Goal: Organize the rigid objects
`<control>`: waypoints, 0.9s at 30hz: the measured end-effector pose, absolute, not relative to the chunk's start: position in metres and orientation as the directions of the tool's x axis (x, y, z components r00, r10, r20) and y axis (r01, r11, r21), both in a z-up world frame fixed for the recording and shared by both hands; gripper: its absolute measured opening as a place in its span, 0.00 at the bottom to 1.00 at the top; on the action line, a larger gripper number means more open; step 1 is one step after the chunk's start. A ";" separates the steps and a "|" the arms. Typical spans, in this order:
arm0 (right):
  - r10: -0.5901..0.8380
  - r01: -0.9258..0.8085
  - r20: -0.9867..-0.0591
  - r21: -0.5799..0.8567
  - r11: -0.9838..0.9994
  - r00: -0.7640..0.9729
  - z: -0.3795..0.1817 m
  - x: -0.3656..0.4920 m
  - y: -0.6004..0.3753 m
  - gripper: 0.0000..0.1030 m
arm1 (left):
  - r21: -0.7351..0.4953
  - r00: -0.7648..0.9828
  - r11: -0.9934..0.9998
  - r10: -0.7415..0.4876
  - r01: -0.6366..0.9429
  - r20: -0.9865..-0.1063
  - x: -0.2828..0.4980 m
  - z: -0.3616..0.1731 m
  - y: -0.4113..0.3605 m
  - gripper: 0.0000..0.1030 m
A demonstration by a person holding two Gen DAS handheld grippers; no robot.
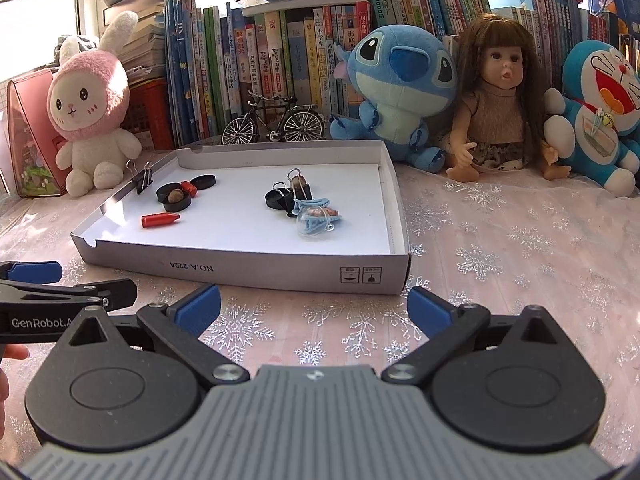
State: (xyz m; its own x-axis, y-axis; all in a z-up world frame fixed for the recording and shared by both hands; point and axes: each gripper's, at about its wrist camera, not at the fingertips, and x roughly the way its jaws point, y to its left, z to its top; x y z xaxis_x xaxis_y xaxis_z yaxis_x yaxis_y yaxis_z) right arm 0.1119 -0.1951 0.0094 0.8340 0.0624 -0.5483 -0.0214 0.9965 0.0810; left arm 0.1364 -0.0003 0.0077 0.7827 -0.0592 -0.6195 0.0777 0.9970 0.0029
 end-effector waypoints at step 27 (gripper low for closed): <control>0.033 -0.018 -0.615 0.031 0.999 0.788 -0.012 0.125 -0.183 1.00 | 0.006 0.776 0.999 -0.028 0.041 -0.630 0.145 -0.011 0.007 1.00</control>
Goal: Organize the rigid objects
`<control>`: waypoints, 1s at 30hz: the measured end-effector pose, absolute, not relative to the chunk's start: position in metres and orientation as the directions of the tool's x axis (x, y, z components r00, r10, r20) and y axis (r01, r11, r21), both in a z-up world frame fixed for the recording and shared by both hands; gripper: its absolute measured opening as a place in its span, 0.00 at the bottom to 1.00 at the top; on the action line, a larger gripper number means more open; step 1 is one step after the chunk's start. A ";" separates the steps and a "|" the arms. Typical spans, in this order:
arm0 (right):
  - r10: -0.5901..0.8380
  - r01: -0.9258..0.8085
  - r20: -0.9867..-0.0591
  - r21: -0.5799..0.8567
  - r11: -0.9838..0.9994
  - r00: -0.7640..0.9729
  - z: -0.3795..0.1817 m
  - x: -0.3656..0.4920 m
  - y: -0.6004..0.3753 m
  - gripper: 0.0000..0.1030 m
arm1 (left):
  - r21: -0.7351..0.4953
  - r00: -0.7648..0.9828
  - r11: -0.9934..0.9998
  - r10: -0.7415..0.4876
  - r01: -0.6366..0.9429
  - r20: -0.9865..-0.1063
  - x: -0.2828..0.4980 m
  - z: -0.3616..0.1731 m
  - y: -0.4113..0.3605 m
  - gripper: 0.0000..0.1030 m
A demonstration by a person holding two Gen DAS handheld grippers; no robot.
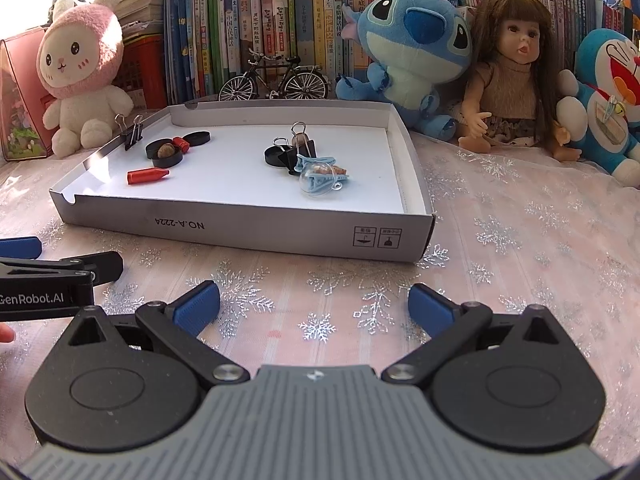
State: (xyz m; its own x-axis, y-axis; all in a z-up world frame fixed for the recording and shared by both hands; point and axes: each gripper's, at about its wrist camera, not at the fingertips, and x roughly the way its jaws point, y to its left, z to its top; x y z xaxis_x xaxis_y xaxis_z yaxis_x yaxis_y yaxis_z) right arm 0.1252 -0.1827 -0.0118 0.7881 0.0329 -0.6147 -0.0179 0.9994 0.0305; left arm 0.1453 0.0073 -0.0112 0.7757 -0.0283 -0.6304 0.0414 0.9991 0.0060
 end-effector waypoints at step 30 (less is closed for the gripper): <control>0.033 -0.017 -0.614 0.032 0.999 0.788 -0.012 0.126 -0.184 1.00 | 0.012 0.777 0.999 -0.021 0.037 -0.630 0.145 -0.012 0.006 1.00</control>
